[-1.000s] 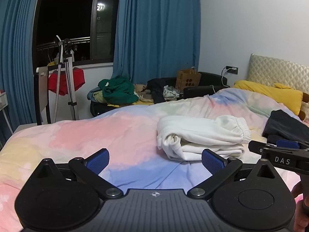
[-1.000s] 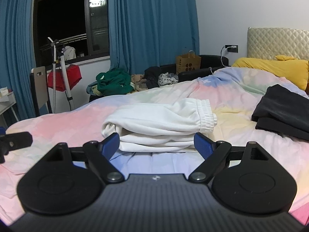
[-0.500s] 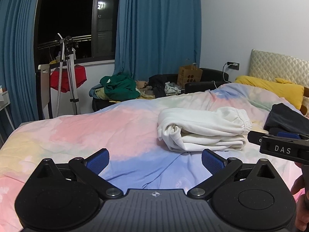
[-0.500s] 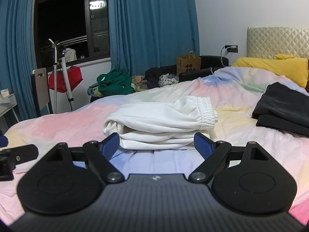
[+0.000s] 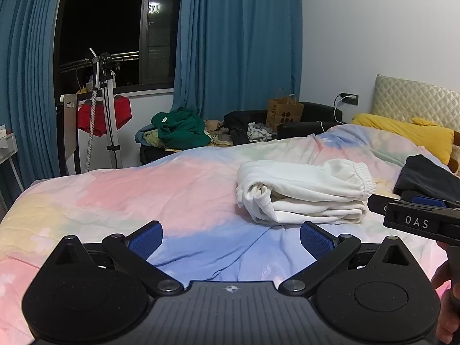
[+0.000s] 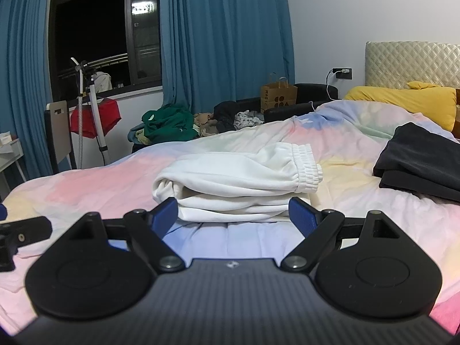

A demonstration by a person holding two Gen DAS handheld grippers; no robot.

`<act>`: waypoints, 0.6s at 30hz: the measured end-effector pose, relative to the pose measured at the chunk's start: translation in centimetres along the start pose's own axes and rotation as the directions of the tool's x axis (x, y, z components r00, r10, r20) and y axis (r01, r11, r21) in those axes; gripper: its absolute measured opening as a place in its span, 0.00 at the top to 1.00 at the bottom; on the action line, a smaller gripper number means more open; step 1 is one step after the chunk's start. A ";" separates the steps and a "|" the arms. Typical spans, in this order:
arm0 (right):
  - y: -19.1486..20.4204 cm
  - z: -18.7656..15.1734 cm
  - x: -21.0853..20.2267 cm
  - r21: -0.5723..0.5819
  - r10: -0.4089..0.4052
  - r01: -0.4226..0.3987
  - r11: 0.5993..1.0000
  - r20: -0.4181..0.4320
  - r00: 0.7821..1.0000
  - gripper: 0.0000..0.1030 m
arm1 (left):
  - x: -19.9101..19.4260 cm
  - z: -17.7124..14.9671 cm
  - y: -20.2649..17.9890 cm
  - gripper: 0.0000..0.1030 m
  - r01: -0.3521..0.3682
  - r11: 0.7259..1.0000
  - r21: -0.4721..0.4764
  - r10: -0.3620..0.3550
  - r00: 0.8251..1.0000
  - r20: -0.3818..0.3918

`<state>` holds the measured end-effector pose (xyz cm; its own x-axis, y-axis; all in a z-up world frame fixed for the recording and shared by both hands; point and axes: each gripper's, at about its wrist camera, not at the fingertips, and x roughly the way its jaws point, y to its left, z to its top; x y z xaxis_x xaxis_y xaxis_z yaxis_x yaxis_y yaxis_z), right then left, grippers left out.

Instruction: Fold clothes

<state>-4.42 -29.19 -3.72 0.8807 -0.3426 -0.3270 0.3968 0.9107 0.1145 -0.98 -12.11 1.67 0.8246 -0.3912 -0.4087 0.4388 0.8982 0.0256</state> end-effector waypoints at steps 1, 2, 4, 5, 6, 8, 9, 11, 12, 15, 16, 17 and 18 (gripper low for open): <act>0.0 0.0 0.0 0.001 0.000 0.000 1.000 -0.001 1.000 0.17 | 0.0 0.0 0.0 0.01 -0.001 1.000 0.000 0.001 1.000 0.001; 0.0 0.0 0.0 0.003 0.002 -0.002 1.000 -0.001 1.000 0.17 | -0.1 0.0 0.1 0.01 -0.001 1.000 -0.002 0.001 1.000 0.001; -0.2 -0.1 -0.1 0.009 0.004 -0.005 1.000 0.001 1.000 0.17 | -0.1 -0.1 0.2 0.01 -0.002 1.000 -0.008 0.002 1.000 0.002; -0.3 0.0 -0.1 0.012 0.006 -0.006 1.000 0.001 1.000 0.17 | -0.1 -0.1 0.3 0.01 -0.004 1.000 -0.010 0.004 1.000 0.002; -0.3 0.0 -0.1 0.015 0.006 -0.006 1.000 0.000 1.000 0.17 | -0.2 -0.1 0.3 0.01 -0.005 1.000 -0.013 0.005 1.000 0.002; -0.4 -0.1 0.0 0.019 0.007 -0.007 1.000 -0.004 1.000 0.17 | -0.2 -0.2 0.4 0.01 -0.006 1.000 -0.018 0.006 1.000 0.005; -0.4 -0.1 0.0 0.021 0.008 -0.007 1.000 -0.006 1.000 0.17 | -0.3 -0.2 0.4 0.01 -0.007 1.000 -0.020 0.007 1.000 0.005; -0.4 -0.2 0.0 0.022 0.008 -0.008 1.000 -0.006 1.000 0.17 | -0.3 -0.2 0.4 0.01 -0.007 1.000 -0.022 0.007 1.000 0.003; -0.4 -0.2 0.0 0.022 0.008 -0.008 1.000 -0.005 1.000 0.17 | -0.3 -0.2 0.5 0.00 -0.007 1.000 -0.023 0.007 1.000 0.001; -0.3 -0.2 0.0 0.024 0.009 -0.009 1.000 -0.009 1.000 0.17 | -0.3 -0.3 0.6 0.00 -0.006 1.000 -0.027 0.006 1.000 -0.003; -0.3 -0.2 0.0 0.023 0.010 -0.009 1.000 -0.010 1.000 0.17 | -0.3 -0.3 0.6 0.01 -0.005 1.000 -0.028 0.005 1.000 -0.004; -0.2 -0.3 -0.1 0.021 0.008 -0.008 1.000 -0.009 1.000 0.17 | -0.3 -0.3 0.6 0.01 -0.003 1.000 -0.028 0.003 1.000 -0.004; -0.2 -0.3 -0.1 0.020 0.008 -0.008 1.000 -0.009 1.000 0.17 | -0.3 -0.3 0.6 0.00 -0.002 1.000 -0.028 0.002 1.000 -0.005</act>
